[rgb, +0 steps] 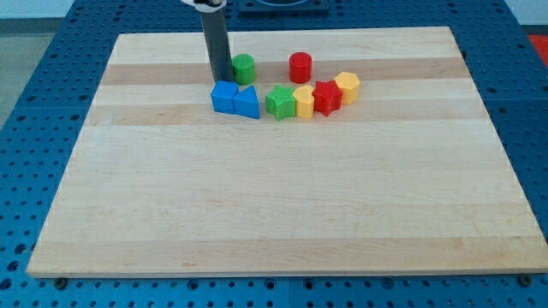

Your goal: Push the green circle towards the left side of the red circle

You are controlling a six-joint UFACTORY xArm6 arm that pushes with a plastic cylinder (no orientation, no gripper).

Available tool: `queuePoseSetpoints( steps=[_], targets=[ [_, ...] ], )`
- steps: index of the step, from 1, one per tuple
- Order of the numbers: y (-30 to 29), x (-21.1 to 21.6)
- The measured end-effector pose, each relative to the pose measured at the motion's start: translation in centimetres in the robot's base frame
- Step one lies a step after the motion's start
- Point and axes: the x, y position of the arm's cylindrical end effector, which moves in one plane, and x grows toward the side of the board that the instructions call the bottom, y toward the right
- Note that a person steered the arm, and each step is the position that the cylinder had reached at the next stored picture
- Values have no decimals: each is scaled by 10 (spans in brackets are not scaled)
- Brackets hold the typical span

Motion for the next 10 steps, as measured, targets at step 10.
queuePoseSetpoints(
  steps=[10],
  targets=[
    [-29,-24]
  ],
)
